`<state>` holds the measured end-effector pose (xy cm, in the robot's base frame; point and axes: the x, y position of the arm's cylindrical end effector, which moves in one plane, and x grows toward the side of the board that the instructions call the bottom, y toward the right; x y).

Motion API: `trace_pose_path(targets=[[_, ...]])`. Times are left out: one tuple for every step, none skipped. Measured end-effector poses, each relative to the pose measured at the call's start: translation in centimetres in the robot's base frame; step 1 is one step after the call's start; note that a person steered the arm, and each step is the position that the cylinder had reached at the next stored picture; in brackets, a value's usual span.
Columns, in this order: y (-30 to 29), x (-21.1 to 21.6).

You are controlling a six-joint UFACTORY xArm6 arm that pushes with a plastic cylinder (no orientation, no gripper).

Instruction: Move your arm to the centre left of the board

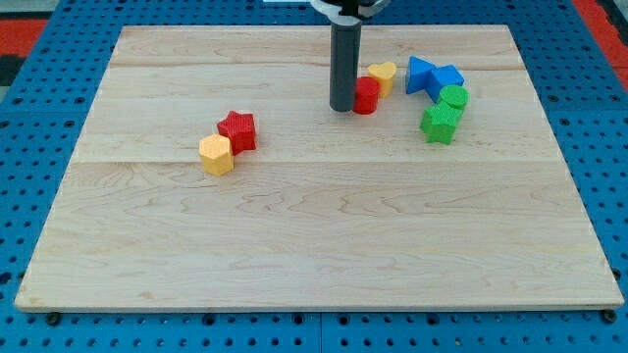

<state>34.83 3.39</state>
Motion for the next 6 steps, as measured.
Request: trace_pose_path(targets=[[0.0, -0.4], [-0.8, -0.4], [-5.5, -1.6], [-13.1, -2.6], [-22.0, -1.5], [-28.8, 1.2]])
